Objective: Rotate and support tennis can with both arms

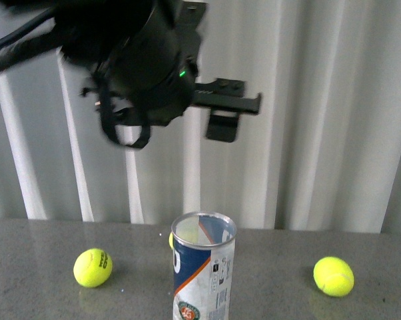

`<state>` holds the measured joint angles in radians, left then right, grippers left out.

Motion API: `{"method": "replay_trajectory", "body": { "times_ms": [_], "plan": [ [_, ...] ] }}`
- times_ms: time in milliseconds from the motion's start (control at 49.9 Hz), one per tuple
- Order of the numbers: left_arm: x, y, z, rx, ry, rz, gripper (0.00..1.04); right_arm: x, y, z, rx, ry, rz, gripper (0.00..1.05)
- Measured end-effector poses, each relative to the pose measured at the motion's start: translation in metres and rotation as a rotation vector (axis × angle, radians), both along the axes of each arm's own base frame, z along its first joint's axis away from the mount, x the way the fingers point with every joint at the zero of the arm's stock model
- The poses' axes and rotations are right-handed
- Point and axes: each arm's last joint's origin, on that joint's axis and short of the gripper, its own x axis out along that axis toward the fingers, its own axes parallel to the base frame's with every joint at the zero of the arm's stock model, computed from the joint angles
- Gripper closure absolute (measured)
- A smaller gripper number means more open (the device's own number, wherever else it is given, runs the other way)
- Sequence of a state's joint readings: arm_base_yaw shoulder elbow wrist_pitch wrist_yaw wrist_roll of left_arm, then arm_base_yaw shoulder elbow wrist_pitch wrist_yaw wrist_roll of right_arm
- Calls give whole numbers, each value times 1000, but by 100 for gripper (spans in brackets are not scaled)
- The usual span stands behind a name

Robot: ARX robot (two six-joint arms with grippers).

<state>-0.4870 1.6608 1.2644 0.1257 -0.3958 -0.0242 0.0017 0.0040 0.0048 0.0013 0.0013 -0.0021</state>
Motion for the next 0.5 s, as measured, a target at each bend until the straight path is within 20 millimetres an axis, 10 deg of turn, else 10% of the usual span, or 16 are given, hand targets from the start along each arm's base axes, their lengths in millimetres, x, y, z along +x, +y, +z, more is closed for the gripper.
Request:
{"method": "replay_trajectory", "body": {
  "times_ms": [100, 280, 501],
  "plan": [
    [-42, 53, -12, -122, -275, 70, 59, 0, 0, 0, 0, 0, 0, 7],
    [-93, 105, -70, -97, -235, 86, 98, 0, 0, 0, 0, 0, 3, 7],
    [-125, 128, -88, -97, -242, 77, 101, 0, 0, 0, 0, 0, 2, 7]
  ]
}}
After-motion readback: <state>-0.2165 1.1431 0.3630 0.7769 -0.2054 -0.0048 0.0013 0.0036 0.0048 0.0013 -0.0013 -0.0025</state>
